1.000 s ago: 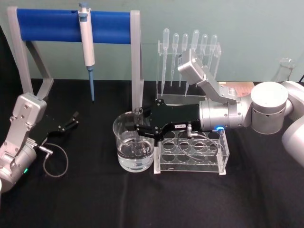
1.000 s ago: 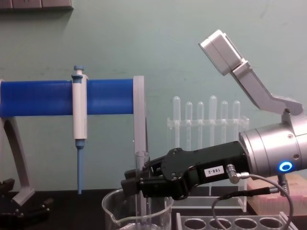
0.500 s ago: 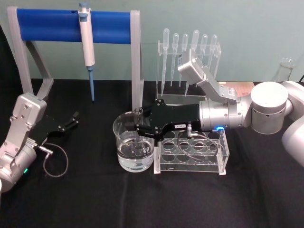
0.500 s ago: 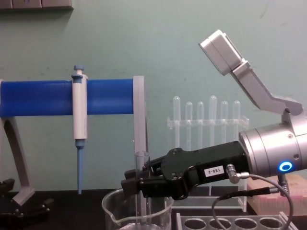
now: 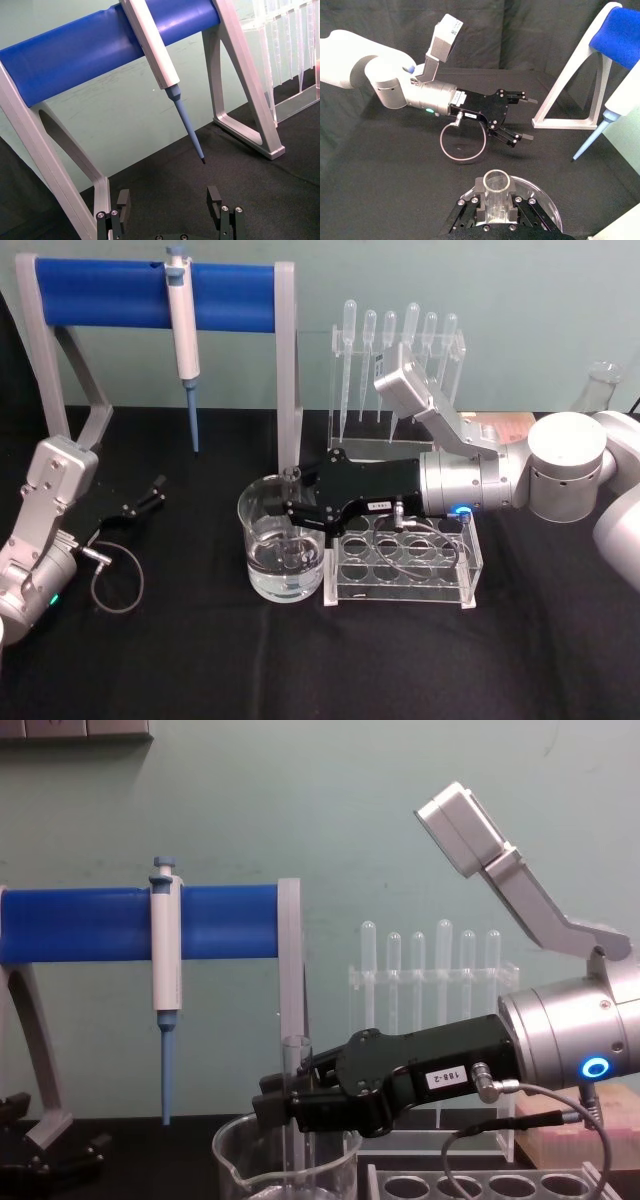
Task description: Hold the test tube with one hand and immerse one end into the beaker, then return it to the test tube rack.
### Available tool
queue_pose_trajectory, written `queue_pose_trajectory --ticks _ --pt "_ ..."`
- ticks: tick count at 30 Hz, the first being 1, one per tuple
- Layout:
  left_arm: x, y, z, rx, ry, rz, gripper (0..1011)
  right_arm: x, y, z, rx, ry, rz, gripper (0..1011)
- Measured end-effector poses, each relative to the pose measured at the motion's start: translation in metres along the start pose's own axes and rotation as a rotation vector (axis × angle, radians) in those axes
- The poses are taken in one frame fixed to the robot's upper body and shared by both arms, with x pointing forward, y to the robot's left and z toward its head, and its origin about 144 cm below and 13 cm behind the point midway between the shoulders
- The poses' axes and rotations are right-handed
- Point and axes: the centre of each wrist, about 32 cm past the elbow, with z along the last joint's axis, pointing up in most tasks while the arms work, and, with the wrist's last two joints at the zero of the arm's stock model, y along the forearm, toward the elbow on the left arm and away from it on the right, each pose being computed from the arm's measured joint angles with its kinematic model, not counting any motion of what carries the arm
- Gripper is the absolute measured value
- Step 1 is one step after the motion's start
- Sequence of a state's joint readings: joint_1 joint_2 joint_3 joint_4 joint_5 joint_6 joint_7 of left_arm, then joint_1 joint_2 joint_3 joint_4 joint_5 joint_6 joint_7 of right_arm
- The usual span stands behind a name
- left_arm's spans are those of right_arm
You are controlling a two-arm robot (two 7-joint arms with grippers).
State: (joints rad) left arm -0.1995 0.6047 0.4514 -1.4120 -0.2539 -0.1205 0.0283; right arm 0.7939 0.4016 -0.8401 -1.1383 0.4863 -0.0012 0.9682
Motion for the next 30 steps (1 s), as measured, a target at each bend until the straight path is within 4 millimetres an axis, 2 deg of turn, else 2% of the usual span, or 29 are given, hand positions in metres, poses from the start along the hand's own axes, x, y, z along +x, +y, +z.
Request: queue_pose_trajectory --ticks 21,25,30 --pt "0.000 0.000 0.000 0.000 0.000 0.000 1000 0.000 0.000 0.000 0.000 0.000 -0.001 225" --pt "0.000 0.000 0.000 0.000 0.000 0.000 1000 0.001 -0.003 0.004 0.015 0.007 -0.009 225" --pt "0.000 0.000 0.000 0.000 0.000 0.000 1000 0.002 -0.008 0.017 0.033 0.005 -0.013 226"
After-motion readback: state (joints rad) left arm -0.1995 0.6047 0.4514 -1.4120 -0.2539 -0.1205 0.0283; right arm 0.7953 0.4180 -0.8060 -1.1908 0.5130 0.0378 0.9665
